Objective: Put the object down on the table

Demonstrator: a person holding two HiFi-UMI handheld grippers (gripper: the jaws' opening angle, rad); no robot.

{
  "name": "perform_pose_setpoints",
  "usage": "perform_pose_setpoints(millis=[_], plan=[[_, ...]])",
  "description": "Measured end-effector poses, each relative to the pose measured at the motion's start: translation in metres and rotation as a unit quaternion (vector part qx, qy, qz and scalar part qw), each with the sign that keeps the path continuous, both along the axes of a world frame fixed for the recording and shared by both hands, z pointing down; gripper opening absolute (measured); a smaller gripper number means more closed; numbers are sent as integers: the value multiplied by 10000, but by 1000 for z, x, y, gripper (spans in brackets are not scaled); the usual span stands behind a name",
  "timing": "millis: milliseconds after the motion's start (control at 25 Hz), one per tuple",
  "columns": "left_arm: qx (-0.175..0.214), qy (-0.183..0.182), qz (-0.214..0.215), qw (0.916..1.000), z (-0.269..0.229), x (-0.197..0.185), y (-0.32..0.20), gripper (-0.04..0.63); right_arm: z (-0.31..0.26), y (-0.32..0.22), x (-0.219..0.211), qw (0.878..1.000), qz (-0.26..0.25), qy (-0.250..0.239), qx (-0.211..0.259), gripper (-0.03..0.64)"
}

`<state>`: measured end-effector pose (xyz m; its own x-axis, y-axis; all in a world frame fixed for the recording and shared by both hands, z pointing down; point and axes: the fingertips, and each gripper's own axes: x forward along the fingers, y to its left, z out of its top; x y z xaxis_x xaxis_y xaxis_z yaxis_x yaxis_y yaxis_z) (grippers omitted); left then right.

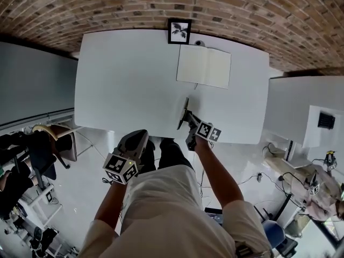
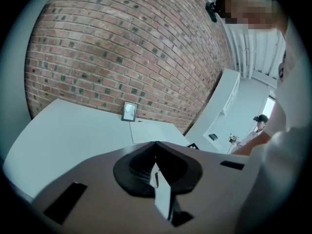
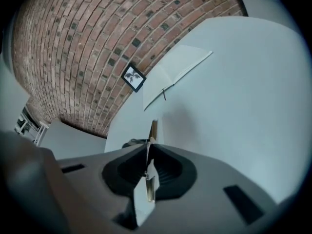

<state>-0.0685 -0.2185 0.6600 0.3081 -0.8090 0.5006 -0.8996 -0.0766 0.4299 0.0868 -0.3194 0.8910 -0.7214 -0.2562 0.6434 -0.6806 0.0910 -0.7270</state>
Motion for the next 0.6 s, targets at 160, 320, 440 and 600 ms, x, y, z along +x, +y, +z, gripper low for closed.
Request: perform_pose_setpoints(millis=[160, 320, 440, 600], plan=[[-78, -7, -67, 9999, 5, -4, 5, -6, 9, -2, 2, 9998, -21, 171, 28, 29], [-126, -10, -108, 9999, 10, -7, 7, -6, 13, -6, 6, 9992, -109, 361, 164, 29], [-138, 5, -91, 9999, 11, -5, 7, -6, 16, -6, 10, 9977, -222, 581, 280, 31], [-134, 33, -25, 9999, 11, 0, 5, -6, 18, -7, 16, 9957, -319, 795, 360, 41]])
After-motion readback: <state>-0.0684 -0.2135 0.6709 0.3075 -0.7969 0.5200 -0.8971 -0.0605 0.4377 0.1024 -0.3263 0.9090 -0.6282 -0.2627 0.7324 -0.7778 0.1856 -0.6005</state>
